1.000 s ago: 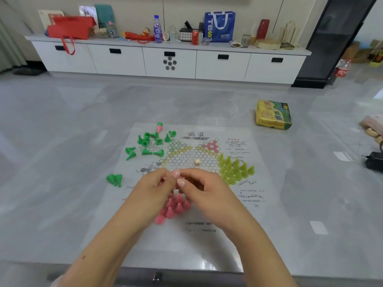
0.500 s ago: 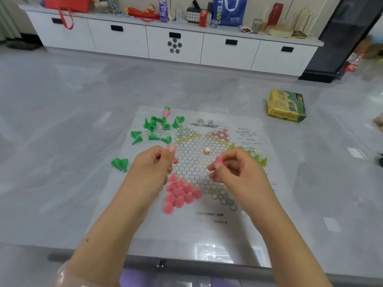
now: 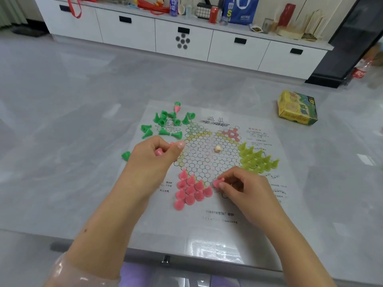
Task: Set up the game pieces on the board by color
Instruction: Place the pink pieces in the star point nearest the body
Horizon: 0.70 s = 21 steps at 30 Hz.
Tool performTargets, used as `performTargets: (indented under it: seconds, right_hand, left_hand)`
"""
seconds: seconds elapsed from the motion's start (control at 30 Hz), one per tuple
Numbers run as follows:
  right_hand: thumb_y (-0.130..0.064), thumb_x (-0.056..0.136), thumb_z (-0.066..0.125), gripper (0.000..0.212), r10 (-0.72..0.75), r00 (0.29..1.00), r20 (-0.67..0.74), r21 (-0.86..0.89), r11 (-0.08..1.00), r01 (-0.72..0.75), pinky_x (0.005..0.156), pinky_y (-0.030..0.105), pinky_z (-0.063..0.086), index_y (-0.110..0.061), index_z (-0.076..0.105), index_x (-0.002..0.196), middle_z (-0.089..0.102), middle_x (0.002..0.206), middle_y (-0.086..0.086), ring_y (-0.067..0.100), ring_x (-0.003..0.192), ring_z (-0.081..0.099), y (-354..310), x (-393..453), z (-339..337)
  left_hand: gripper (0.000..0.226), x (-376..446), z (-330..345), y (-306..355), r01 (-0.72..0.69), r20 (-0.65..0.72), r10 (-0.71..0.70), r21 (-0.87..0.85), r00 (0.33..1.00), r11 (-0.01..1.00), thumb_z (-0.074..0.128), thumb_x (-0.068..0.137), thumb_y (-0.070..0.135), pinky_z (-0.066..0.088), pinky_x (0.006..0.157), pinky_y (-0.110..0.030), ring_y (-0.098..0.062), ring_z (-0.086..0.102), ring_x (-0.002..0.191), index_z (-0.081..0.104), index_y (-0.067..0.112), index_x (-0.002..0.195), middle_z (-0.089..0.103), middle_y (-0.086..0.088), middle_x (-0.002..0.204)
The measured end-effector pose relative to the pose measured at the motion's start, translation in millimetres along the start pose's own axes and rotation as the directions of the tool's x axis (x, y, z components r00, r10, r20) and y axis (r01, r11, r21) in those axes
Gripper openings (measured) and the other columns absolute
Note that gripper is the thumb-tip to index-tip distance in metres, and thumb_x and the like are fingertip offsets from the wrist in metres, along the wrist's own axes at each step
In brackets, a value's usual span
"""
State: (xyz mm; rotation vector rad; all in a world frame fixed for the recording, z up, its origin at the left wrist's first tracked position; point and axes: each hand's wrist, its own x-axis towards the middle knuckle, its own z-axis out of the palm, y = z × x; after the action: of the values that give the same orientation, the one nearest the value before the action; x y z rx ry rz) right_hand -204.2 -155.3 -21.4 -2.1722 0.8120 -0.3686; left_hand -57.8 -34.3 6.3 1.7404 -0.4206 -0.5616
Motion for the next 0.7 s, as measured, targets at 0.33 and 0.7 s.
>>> performTargets:
  seconds: [0.33, 0.7]
  right_hand:
    - [-0.021, 0.084, 0.063, 0.006, -0.088, 0.994, 0.061, -0.224, 0.969, 0.099, 0.066, 0.016, 0.041, -0.025, 0.065, 0.081, 0.062, 0.077, -0.014, 0.003, 0.075, 0.054, 0.5, 0.1, -0.9]
    - [-0.021, 0.084, 0.062, 0.004, -0.139, 0.989, 0.058, -0.281, 0.948, 0.15, 0.062, 0.01, 0.035, -0.024, 0.065, 0.082, 0.058, 0.077, -0.014, 0.001, 0.075, 0.05, 1.7, -0.5, 2.0]
  left_hand:
    - [0.015, -1.5, -3.0, -3.0, 0.022, 0.019, -0.023, 0.024, 1.0, 0.999, 0.068, 0.08, 0.024, 0.027, 0.049, -0.022, -0.009, 0.034, 0.048, 0.058, 0.015, 0.072, 0.037, 0.006, 0.054]
    - [0.022, -7.3, 5.1, 2.2, 0.029, 0.067, -0.035, 0.087, 0.997, 0.996, 0.069, 0.078, 0.029, 0.027, 0.048, -0.021, -0.002, 0.035, 0.042, 0.055, 0.014, 0.07, 0.038, 0.007, 0.054]
